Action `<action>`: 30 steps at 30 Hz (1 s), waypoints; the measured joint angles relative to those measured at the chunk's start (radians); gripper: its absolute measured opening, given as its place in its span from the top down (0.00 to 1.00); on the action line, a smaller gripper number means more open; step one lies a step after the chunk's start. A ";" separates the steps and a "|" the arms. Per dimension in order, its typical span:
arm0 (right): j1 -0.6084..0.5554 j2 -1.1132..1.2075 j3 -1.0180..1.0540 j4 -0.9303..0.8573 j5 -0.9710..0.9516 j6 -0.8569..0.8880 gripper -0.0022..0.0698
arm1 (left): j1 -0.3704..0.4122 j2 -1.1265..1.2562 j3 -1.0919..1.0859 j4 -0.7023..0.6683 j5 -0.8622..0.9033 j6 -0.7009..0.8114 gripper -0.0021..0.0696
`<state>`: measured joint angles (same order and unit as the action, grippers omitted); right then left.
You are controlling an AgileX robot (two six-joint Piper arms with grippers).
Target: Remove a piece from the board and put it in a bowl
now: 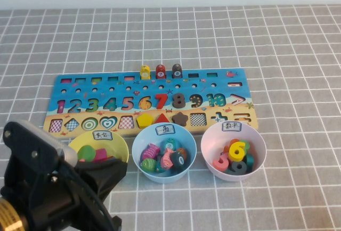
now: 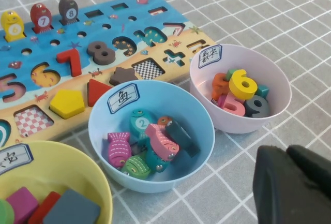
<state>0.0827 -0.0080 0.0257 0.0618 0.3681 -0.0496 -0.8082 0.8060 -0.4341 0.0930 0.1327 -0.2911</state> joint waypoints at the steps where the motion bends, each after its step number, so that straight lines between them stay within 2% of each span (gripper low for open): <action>1: 0.000 0.000 0.000 0.000 0.000 0.000 0.99 | 0.000 0.000 0.000 0.005 0.000 0.003 0.97; 8: 0.000 0.000 0.000 0.000 0.000 0.000 0.99 | 0.000 -0.002 0.009 0.024 -0.038 0.031 0.97; 12: 0.000 0.000 0.000 0.000 0.000 0.000 0.99 | 0.048 -0.082 0.055 -0.031 -0.123 0.191 0.97; 17: 0.000 0.000 0.000 0.000 0.000 0.000 0.99 | 0.230 -0.285 0.149 -0.093 -0.205 0.308 0.97; 22: 0.000 0.000 0.000 0.000 0.000 0.000 0.99 | 0.494 -0.531 0.260 -0.103 -0.209 0.312 0.98; 25: 0.000 0.000 0.000 0.000 0.000 0.000 0.99 | 0.616 -0.663 0.320 -0.105 -0.209 0.291 0.98; 28: 0.000 0.000 0.000 0.000 0.000 0.000 0.99 | 0.688 -0.747 0.369 -0.106 -0.205 0.291 0.98; 30: 0.000 0.000 0.000 0.000 0.000 0.000 0.99 | 0.704 -0.782 0.398 -0.108 -0.201 0.291 0.98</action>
<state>0.0827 -0.0080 0.0257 0.0618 0.3681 -0.0496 -0.1040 0.0244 -0.0363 -0.0154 -0.0688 0.0000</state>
